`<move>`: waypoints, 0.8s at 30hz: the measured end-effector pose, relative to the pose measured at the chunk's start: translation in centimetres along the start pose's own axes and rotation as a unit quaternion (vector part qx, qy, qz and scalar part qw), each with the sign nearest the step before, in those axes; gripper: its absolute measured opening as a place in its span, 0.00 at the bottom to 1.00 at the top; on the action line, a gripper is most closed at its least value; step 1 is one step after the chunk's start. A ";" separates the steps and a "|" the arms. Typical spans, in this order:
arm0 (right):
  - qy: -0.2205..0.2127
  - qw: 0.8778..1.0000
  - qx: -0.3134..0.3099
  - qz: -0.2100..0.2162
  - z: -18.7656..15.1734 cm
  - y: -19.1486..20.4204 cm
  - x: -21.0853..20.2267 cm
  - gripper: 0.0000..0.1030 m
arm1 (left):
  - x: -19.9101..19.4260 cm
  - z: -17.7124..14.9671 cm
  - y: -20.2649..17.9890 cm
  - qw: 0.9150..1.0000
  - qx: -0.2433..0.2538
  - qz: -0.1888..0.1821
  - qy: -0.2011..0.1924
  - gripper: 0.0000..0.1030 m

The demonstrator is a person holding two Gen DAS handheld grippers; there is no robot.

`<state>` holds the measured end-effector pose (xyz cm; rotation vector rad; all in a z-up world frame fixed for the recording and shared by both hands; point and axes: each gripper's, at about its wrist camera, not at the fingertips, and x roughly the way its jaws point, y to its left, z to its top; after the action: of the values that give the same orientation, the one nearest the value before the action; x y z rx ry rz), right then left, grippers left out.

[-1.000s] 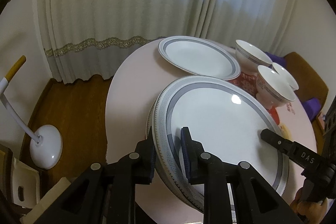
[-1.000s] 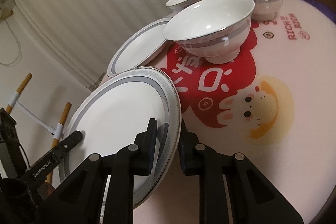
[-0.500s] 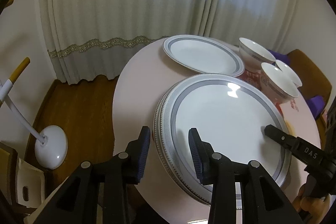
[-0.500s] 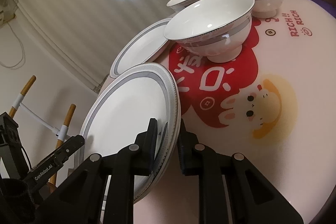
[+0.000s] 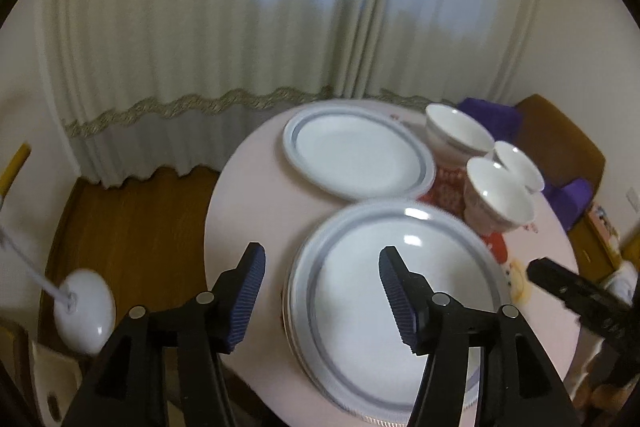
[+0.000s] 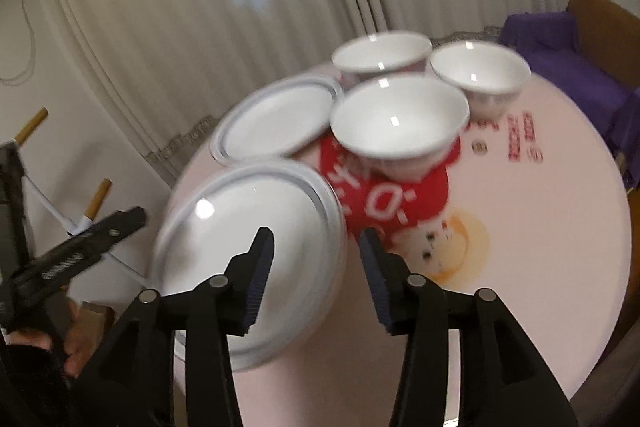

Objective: Organize plates and bowls

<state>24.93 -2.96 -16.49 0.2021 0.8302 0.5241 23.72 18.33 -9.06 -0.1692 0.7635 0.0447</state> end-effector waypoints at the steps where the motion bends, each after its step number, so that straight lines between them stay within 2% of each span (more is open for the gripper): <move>1: 0.000 1.000 0.005 0.009 0.9 0.2 -0.2 0.49 | 0.1 0.8 0.2 1.000 0.006 -0.005 0.000 0.57; 4: 0.004 0.999 0.026 0.032 3.9 1.0 0.6 0.51 | 1.3 3.2 1.6 1.000 0.003 -0.020 0.009 0.60; 7: 0.019 0.999 0.038 0.032 6.5 2.0 2.5 0.53 | 2.9 5.2 3.1 1.000 0.003 -0.017 0.022 0.61; 12: 0.038 0.999 0.027 0.016 9.3 3.8 6.6 0.53 | 8.7 8.7 5.9 0.997 -0.011 -0.014 0.072 0.61; 16: 0.057 0.998 0.032 -0.018 11.2 3.8 9.7 0.53 | 13.8 10.1 7.2 0.994 -0.006 0.018 0.111 0.58; 21: 0.084 0.994 0.048 -0.048 12.5 2.8 12.5 0.56 | 18.5 11.4 8.4 0.989 -0.035 -0.012 0.140 0.54; 24: 0.093 0.993 0.053 -0.057 12.9 2.4 13.5 0.56 | 19.6 12.1 9.0 0.989 -0.036 -0.012 0.140 0.54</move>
<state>41.23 6.46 -15.78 0.2034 1.0457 0.3955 45.29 28.84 -15.24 -0.2560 1.0398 0.0261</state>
